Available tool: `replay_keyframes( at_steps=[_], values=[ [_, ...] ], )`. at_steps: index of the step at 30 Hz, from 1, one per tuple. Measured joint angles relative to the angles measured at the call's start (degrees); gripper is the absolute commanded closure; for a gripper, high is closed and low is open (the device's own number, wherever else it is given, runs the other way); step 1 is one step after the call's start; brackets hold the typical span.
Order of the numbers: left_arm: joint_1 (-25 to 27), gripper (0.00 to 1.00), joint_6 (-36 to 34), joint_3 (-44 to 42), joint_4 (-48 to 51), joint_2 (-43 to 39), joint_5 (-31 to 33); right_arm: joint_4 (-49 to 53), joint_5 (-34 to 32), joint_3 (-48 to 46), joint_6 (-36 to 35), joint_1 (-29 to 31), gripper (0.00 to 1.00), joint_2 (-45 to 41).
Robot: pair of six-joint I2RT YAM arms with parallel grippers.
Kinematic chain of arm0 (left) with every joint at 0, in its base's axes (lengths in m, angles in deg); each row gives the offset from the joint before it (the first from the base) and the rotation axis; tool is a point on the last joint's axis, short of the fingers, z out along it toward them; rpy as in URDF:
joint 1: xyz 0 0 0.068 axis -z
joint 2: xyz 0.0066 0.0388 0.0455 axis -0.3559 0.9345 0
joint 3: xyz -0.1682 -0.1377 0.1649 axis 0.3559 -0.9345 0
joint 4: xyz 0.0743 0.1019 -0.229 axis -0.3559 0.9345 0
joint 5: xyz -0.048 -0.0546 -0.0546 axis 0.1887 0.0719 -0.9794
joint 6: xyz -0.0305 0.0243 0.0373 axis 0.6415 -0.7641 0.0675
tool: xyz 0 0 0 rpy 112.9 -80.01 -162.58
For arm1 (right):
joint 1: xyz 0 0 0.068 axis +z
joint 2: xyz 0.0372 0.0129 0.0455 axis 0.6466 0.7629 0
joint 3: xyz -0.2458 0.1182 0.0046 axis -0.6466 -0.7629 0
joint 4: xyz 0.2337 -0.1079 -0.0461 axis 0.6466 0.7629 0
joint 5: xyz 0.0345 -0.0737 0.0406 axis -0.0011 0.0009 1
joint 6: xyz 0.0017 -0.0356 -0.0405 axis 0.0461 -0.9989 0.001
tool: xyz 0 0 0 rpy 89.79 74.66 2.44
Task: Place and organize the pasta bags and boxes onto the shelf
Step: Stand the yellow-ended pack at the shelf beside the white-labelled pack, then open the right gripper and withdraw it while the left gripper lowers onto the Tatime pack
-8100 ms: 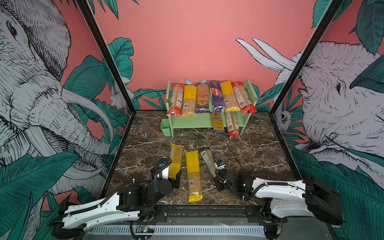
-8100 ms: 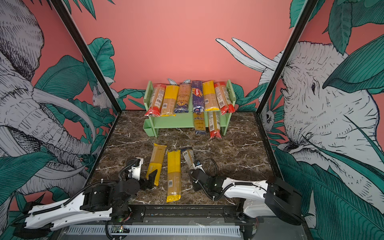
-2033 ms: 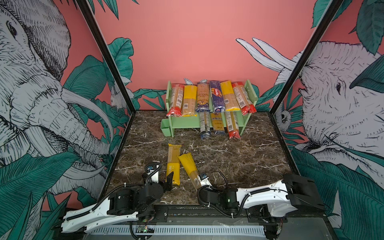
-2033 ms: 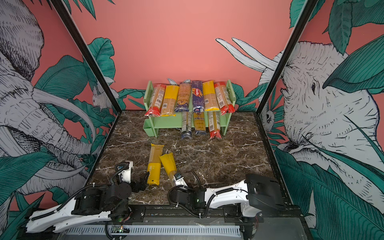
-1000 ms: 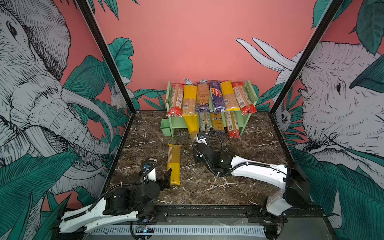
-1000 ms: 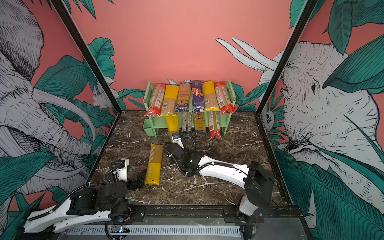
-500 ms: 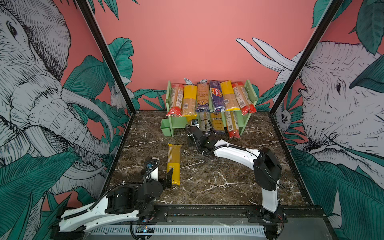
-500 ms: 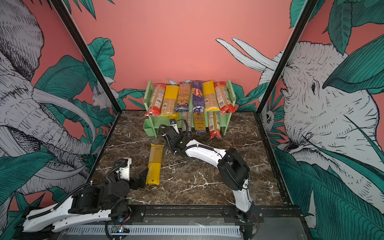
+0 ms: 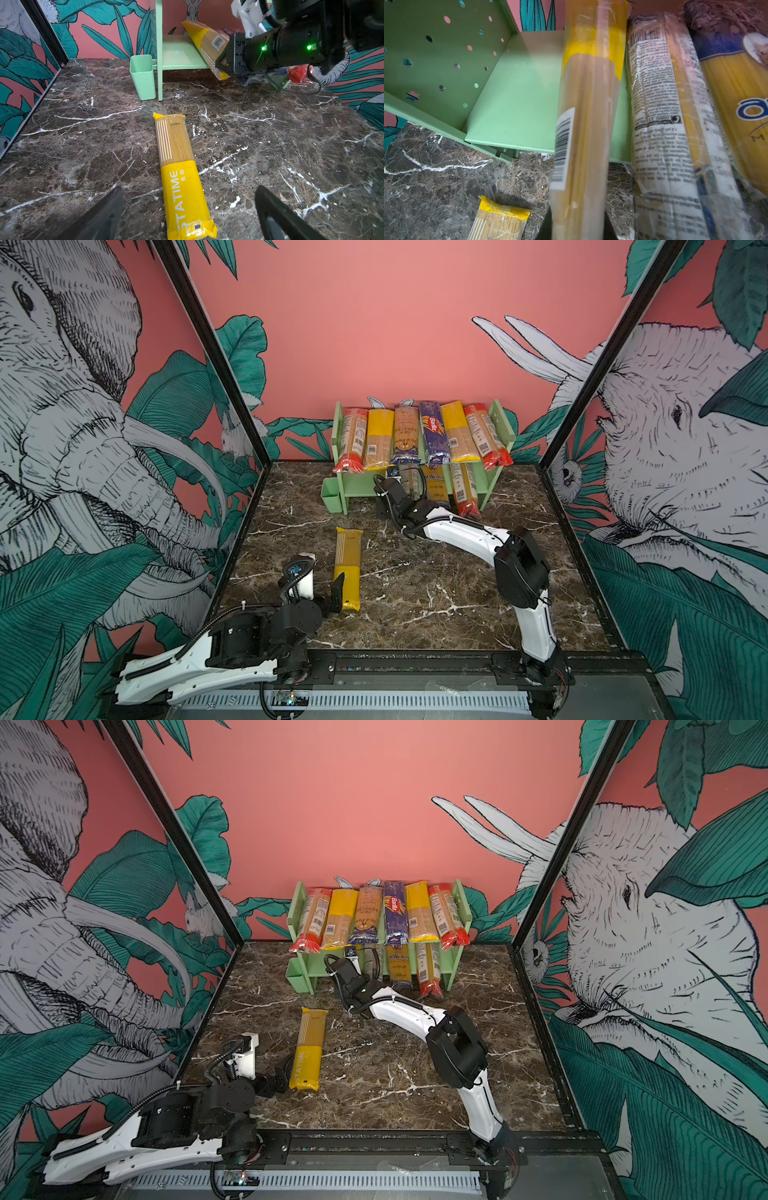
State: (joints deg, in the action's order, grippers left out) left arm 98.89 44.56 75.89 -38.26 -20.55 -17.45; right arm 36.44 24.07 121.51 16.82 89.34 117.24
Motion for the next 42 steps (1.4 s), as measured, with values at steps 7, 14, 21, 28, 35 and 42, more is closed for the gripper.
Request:
replay_keyframes(
  at_steps=[7,14,21,28,35,42],
  values=[
    [0.0,0.01,0.0,0.0,0.0,0.0,0.0,-4.4,0.1,-2.3,1.3,0.0,0.19,-0.6],
    [0.0,0.01,0.1,0.0,0.0,0.0,0.0,-6.8,1.2,-5.4,1.6,-0.1,0.05,-3.1],
    [0.0,0.01,1.2,0.0,0.0,0.0,0.0,-8.0,2.9,-8.8,2.1,-0.1,0.01,-7.2],
    [0.0,0.01,3.2,-1.4,0.0,1.6,-0.1,-8.1,4.2,-13.0,2.3,1.2,0.01,-11.6],
    [0.0,0.01,5.7,-3.7,-0.4,5.3,-0.6,-7.8,4.8,-20.7,3.3,4.4,0.01,-19.0],
    [0.0,0.01,9.9,-7.3,-1.7,7.8,-1.7,-5.8,3.8,-31.7,4.2,8.3,0.01,-30.3]
  ],
)
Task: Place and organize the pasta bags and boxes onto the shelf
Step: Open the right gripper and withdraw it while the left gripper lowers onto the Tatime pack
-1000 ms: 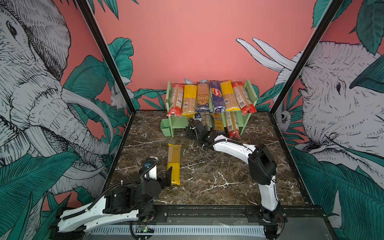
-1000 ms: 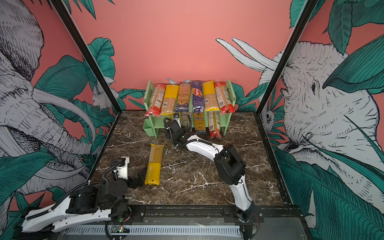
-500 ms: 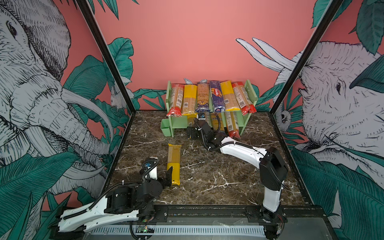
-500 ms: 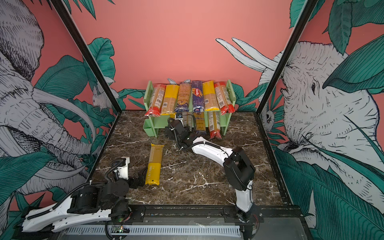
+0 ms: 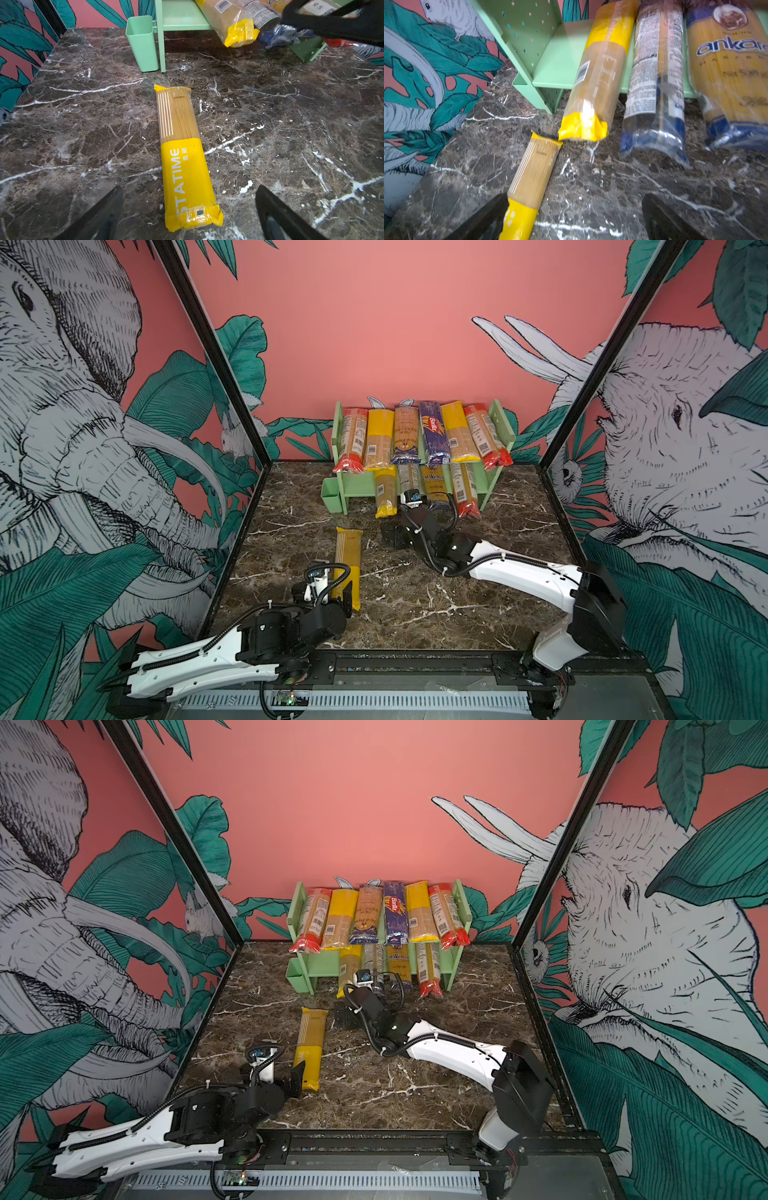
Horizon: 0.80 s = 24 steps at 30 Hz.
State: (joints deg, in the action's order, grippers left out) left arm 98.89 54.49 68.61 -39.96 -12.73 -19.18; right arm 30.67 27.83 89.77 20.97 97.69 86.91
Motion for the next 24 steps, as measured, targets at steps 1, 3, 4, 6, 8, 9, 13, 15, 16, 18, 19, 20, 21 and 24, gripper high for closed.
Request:
replay_keyframes(
  at_steps=[1,3,4,6,8,9,13,15,16,18,19,20,21,24],
  values=[
    [0.0,0.01,0.7,-0.6,-0.2,0.3,-0.2,0.5,-0.2,-1.4,0.2,0.5,0.01,-1.6],
    [0.0,0.01,2.3,-2.0,-0.7,0.8,-0.9,1.9,-1.0,-4.5,0.5,1.6,0.01,-5.5],
    [0.0,0.01,3.0,-2.8,-1.1,1.1,-1.2,2.6,-1.5,-5.7,0.6,2.1,0.01,-7.3],
    [0.0,0.01,4.8,-4.3,-1.6,2.0,-1.8,4.2,-2.6,-8.0,0.8,3.0,0.01,-10.9],
    [0.0,0.0,6.4,-5.8,-2.5,3.1,-2.4,5.6,-3.6,-9.7,0.9,3.7,0.01,-13.9],
    [0.0,0.01,7.1,-6.8,-3.1,3.8,-2.9,6.1,-4.2,-10.6,1.0,3.9,0.01,-15.3],
    [0.0,0.01,8.5,-10.6,-6.9,5.8,-4.4,8.1,-5.6,-14.0,1.5,4.7,0.01,-20.0],
    [0.0,0.0,9.2,-12.7,-9.1,6.7,-5.1,8.8,-6.0,-15.6,1.9,5.0,0.01,-21.8],
    [0.0,0.0,9.4,-13.5,-10.0,7.1,-5.4,9.2,-6.1,-16.3,2.1,5.2,0.01,-22.5],
    [0.0,0.01,9.7,-15.3,-12.3,8.3,-6.1,9.9,-6.5,-17.4,2.4,5.7,0.01,-23.8],
    [0.0,0.0,9.8,-15.9,-13.1,8.7,-6.4,10.3,-6.8,-17.8,2.6,5.9,0.01,-24.4],
    [0.0,0.0,9.8,-16.6,-14.2,9.3,-6.8,10.6,-6.9,-18.3,2.7,6.1,0.01,-25.0],
    [0.0,0.0,9.9,-17.1,-15.1,9.8,-7.1,10.8,-7.0,-18.7,2.8,6.2,0.01,-25.6],
    [0.0,0.0,10.1,-17.9,-17.4,11.1,-7.7,11.4,-7.4,-20.3,3.4,6.5,0.01,-27.6]
  ],
)
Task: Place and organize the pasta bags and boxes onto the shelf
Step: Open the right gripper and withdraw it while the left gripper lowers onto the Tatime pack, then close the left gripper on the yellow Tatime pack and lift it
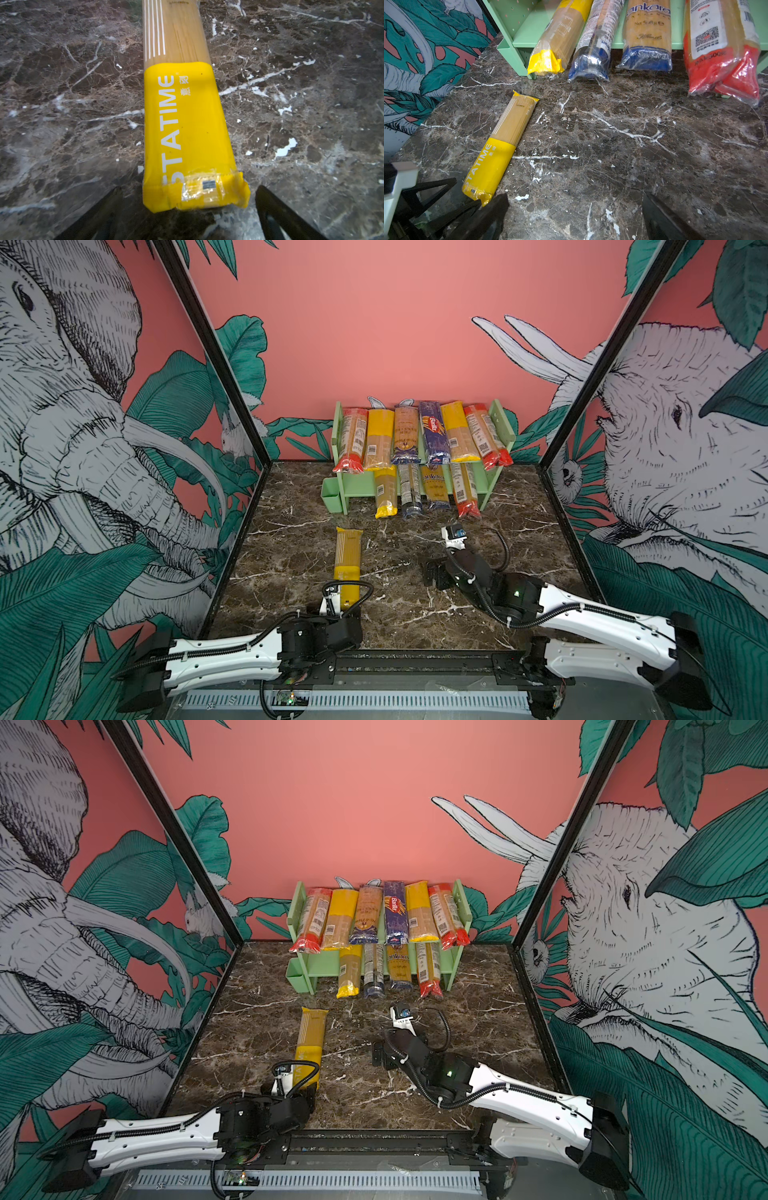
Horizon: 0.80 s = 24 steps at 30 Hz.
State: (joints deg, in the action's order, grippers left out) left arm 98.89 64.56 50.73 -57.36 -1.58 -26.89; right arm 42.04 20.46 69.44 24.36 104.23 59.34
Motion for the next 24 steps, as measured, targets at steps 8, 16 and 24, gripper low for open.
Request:
replay_keyframes(
  at_steps=[8,16,24],
  values=[
    [0.0,0.0,-0.4,-1.0,-5.3,3.5,-0.9,1.7,-1.1,-1.2,1.0,0.7,0.01,-3.2],
    [0.0,0.01,-0.9,-1.6,-9.1,7.6,-0.8,2.5,-1.4,-1.2,1.4,1.7,0.01,-3.8],
    [0.0,0.01,-0.9,-2.1,-11.4,10.0,-0.5,1.4,1.0,-4.0,2.4,5.1,0.01,-3.5]
  ],
)
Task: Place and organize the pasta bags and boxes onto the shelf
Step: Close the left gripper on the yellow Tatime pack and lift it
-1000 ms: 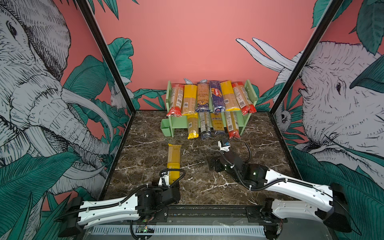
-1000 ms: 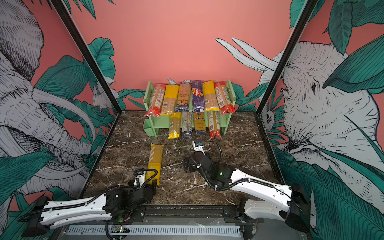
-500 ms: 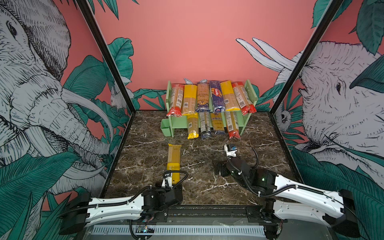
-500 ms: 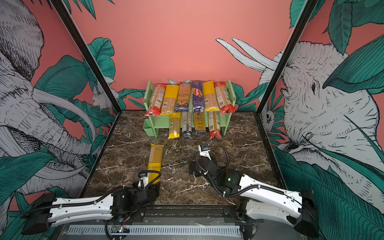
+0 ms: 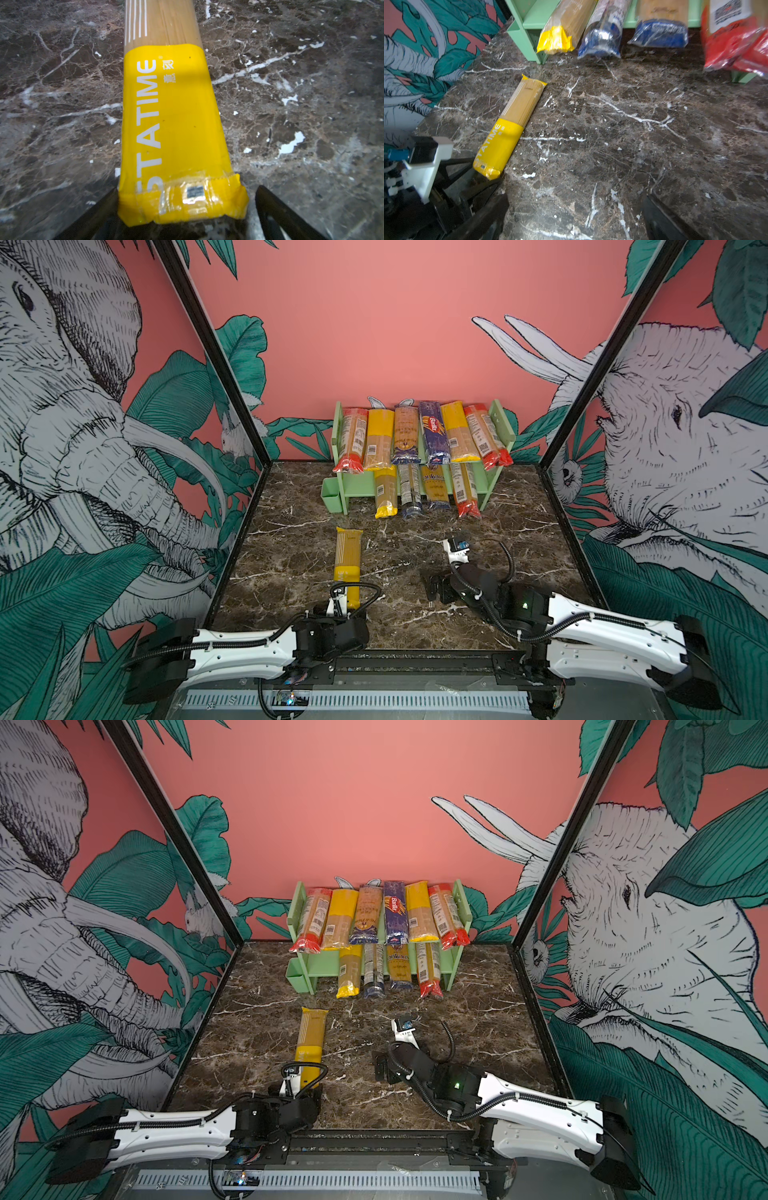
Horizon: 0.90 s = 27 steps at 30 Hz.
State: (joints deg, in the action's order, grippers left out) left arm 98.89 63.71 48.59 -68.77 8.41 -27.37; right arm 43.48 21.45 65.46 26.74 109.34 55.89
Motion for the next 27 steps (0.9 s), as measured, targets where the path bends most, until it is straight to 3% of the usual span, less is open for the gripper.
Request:
replay_keyframes(
  at_steps=[17,27],
  values=[
    [-1.4,0.0,-0.6,-0.6,-2.8,1.0,1.6,1.7,0.2,-2.2,2.4,3.8,0.01,-2.7],
    [-8.4,0.0,-5.7,-0.9,-10.7,7.1,-0.3,3.0,-0.5,-2.2,2.4,4.0,0.01,-2.6]
  ],
)
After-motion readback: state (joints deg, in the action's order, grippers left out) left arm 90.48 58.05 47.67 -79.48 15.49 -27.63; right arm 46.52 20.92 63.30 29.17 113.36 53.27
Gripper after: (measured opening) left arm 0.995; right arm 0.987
